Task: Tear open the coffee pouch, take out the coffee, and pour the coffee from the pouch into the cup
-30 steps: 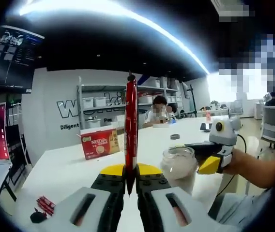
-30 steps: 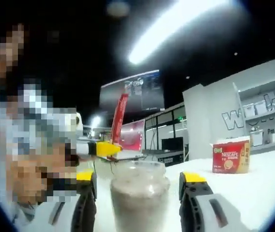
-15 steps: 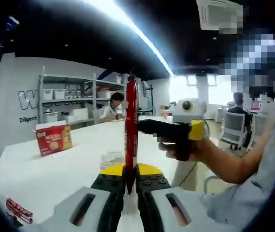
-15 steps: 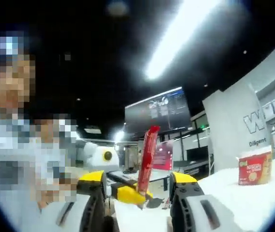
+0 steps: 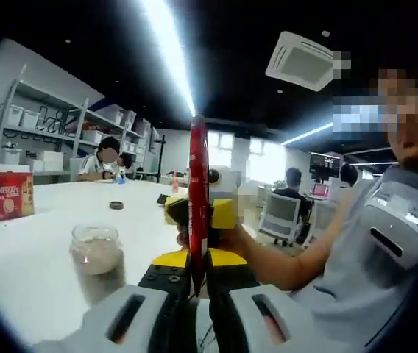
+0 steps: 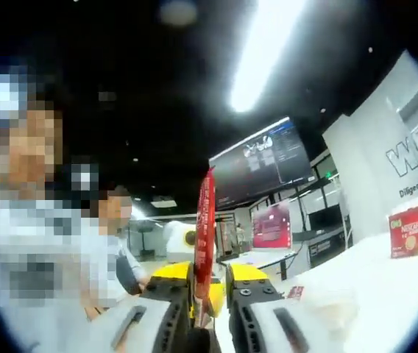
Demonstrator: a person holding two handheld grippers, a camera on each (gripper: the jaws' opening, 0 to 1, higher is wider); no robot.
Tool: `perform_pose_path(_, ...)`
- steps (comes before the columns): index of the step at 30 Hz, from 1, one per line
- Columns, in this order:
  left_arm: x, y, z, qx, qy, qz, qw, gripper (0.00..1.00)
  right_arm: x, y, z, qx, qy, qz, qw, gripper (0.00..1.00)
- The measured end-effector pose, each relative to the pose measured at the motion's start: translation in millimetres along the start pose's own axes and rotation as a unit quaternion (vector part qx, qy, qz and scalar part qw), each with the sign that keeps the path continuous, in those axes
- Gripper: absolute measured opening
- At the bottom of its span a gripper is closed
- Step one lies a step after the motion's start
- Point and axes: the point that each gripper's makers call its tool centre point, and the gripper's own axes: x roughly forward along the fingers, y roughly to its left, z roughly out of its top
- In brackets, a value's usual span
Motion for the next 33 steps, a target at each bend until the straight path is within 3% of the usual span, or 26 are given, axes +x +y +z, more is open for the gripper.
perform_pose_path(7, 8.5, 0.1, -8.9, -0.012, 0.006, -0.013, 0.9998, 0.11, -0.2, 4.0, -5.8, 0.015, 0.0, 0.0, 0.9999, 0.1)
perform_pose_path(11, 12.9, -0.9, -6.2, -0.013, -0.006, -0.018, 0.9997, 0.11, -1.5, 1.9, -2.3, 0.036, 0.002, 0.002, 0.9993, 0.1)
perform_pose_path(23, 28.2, -3.3, 2.0, -0.018, -0.031, -0.012, 0.9993, 0.11, -1.3, 6.1, 3.4, 0.039, -0.028, -0.006, 0.9988, 0.1)
perform_pose_path(33, 24.1, -1.2, 4.7, -0.002, -0.039, -0.009, 0.9992, 0.11, -2.8, 4.3, 11.2, 0.031, -0.039, -0.017, 0.9986, 0.09)
